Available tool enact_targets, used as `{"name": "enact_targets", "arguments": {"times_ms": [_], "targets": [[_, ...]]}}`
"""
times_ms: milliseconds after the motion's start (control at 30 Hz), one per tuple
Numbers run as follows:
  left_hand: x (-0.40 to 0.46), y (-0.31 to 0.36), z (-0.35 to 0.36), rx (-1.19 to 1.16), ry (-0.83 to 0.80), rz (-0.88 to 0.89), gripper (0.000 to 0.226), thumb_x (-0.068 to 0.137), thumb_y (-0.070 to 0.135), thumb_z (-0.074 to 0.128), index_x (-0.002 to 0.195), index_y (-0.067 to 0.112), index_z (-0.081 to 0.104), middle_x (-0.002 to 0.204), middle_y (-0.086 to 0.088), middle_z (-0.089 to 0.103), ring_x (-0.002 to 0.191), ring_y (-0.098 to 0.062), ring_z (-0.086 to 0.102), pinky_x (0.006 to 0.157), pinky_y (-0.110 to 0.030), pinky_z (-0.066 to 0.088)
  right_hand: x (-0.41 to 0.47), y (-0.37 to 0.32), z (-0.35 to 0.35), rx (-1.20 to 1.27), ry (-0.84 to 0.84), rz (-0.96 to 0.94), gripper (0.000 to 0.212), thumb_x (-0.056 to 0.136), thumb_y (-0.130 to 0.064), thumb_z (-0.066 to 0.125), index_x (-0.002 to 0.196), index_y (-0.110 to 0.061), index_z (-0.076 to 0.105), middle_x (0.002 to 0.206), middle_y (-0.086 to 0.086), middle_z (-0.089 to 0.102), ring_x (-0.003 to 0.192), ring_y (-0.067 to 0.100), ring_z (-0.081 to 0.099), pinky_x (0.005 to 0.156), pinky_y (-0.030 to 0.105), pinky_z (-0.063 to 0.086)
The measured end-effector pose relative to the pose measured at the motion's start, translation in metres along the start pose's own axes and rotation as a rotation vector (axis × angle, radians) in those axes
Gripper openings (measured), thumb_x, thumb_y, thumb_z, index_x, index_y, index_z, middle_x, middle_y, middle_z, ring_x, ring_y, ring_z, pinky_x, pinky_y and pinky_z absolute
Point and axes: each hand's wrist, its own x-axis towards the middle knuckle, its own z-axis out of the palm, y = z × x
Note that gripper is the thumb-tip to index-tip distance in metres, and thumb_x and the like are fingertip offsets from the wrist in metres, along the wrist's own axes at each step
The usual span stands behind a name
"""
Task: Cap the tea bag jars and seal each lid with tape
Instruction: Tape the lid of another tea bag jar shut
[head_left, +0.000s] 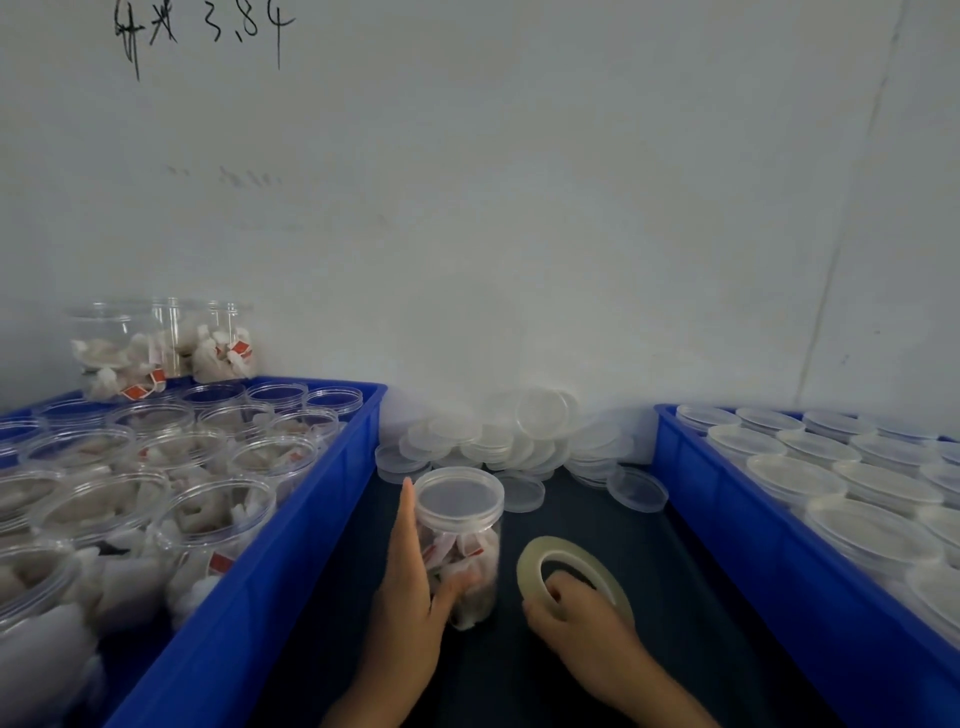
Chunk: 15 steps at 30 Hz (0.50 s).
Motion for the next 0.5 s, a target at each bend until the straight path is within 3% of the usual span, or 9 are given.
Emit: {"name": "enact_targets", "arguments": {"times_ms": [67,133,167,233,300,367,500], "targets": [[-0.003,0.006,0.001,0.183,0.134,0.116,0.095,0.081,0.021,0.074,0.145,0.048,0.011,0.160,0.000,0.013,0.132,0.019,0.018,0.110,-0.018,0.026,-0.004,0.002,0.000,-0.016,0.039,-0.032,0.033,0.092,-0.044,0.055,0.079,-0.013,0.055,0.066,-0.005,0.053,0.058,0.004,0.047,0.060,0.026,0.041],[-0.003,0.008,0.002,0.418,0.318,0.344,0.076,0.074,0.026,0.076,0.139,0.025,0.038,0.144,-0.007,0.032,0.131,-0.010,0.034,0.101,-0.036,0.037,-0.010,0.005,0.001,-0.031,0.113,-0.089,0.039,0.092,-0.049,0.051,0.072,-0.016,0.054,0.064,-0.003,0.052,0.056,0.005,0.047,0.061,0.030,0.043],[-0.002,0.010,0.001,0.462,0.342,0.457,0.062,0.073,0.026,0.074,0.128,0.020,0.046,0.132,-0.005,0.041,0.119,-0.012,0.043,0.092,-0.031,0.043,-0.013,0.006,0.002,-0.032,0.138,-0.119,0.039,0.092,-0.051,0.050,0.070,-0.018,0.053,0.063,-0.002,0.052,0.056,0.005,0.048,0.061,0.030,0.044],[-0.004,0.014,0.002,0.448,0.214,0.561,0.037,0.077,0.024,0.069,0.110,0.023,0.053,0.112,0.005,0.051,0.097,0.001,0.048,0.076,-0.008,0.043,-0.018,0.006,0.001,-0.035,0.131,-0.155,0.037,0.092,-0.051,0.050,0.071,-0.020,0.053,0.064,-0.001,0.053,0.057,0.005,0.050,0.060,0.027,0.043],[-0.009,0.015,0.005,0.405,0.008,0.497,0.026,0.083,0.026,0.064,0.107,0.028,0.054,0.103,0.014,0.055,0.085,0.004,0.056,0.071,0.000,0.044,-0.022,0.006,-0.001,-0.013,0.090,-0.175,0.031,0.092,-0.047,0.053,0.076,-0.021,0.055,0.069,-0.001,0.057,0.060,0.007,0.053,0.060,0.027,0.045],[-0.014,0.013,0.010,0.312,-0.170,0.336,0.026,0.087,0.034,0.058,0.112,0.036,0.051,0.101,0.021,0.055,0.089,0.003,0.061,0.079,-0.005,0.046,-0.026,0.006,-0.005,0.014,0.068,-0.211,0.018,0.091,-0.039,0.059,0.084,-0.023,0.058,0.080,0.002,0.061,0.069,0.012,0.058,0.063,0.028,0.049],[-0.019,0.008,0.017,0.133,-0.308,0.139,0.032,0.089,0.030,0.067,0.113,0.041,0.049,0.105,0.022,0.059,0.096,0.006,0.059,0.080,-0.011,0.049,-0.034,0.006,-0.011,0.046,0.007,-0.322,0.009,0.088,-0.023,0.064,0.094,-0.022,0.058,0.089,0.000,0.060,0.078,0.014,0.058,0.071,0.037,0.051]]}}
